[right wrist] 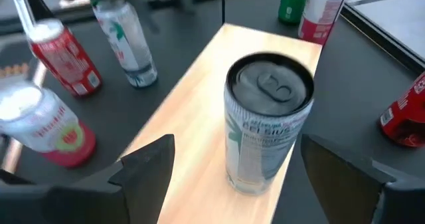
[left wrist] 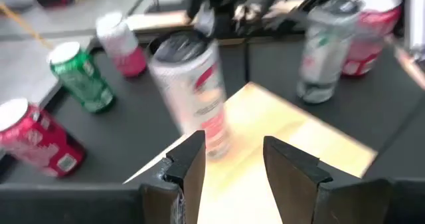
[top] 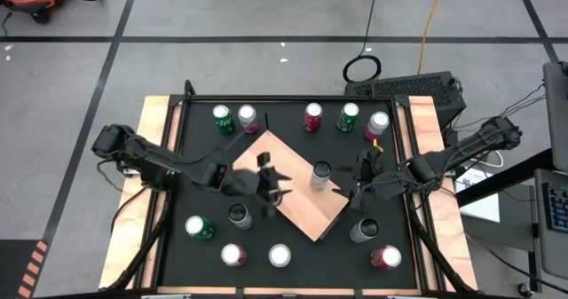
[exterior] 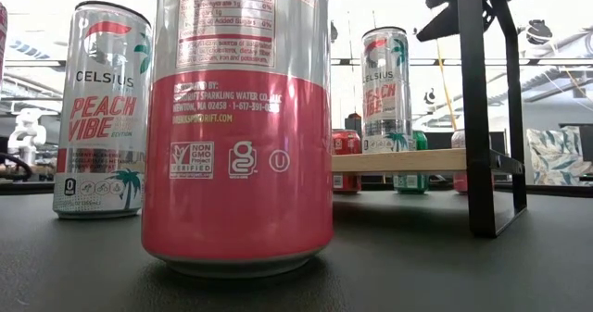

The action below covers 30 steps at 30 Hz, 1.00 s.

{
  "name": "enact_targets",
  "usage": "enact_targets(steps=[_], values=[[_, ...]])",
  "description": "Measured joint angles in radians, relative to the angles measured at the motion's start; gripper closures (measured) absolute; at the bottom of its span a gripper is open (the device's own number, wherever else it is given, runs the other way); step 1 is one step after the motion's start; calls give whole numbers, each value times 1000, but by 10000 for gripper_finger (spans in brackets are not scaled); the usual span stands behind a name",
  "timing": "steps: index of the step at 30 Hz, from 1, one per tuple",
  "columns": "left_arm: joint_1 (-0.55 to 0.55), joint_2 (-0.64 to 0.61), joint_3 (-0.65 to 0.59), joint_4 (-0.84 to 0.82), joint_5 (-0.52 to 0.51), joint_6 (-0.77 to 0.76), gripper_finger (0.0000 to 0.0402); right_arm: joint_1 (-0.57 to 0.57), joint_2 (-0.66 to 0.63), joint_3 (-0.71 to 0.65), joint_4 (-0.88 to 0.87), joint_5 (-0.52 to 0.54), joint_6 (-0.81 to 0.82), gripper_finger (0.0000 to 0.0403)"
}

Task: Place canned beverage on shelf
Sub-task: Put the top left green soda can on the shelf

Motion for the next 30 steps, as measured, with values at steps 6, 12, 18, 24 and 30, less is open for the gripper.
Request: enact_targets(steps=[6, 12, 18, 24, 30], values=[[-131, 3, 0, -3, -71, -15, 247, 0, -42, 0, -8, -3, -63, 101], [-261, 3, 0, -4, -178, -50, 247, 0, -70, 0, -6, -44, -78, 101], [-319, 3, 0, -27, -253, -25, 247, 0, -65, 0, 12, -146, -134, 101], [-311, 3, 0, -81, -392, -22, 247, 0, -66, 0, 13, -30, -265, 101], [-235, -84, -1, -232, -410, 19, 247, 0, -67, 0, 12, 103, -462, 101]])
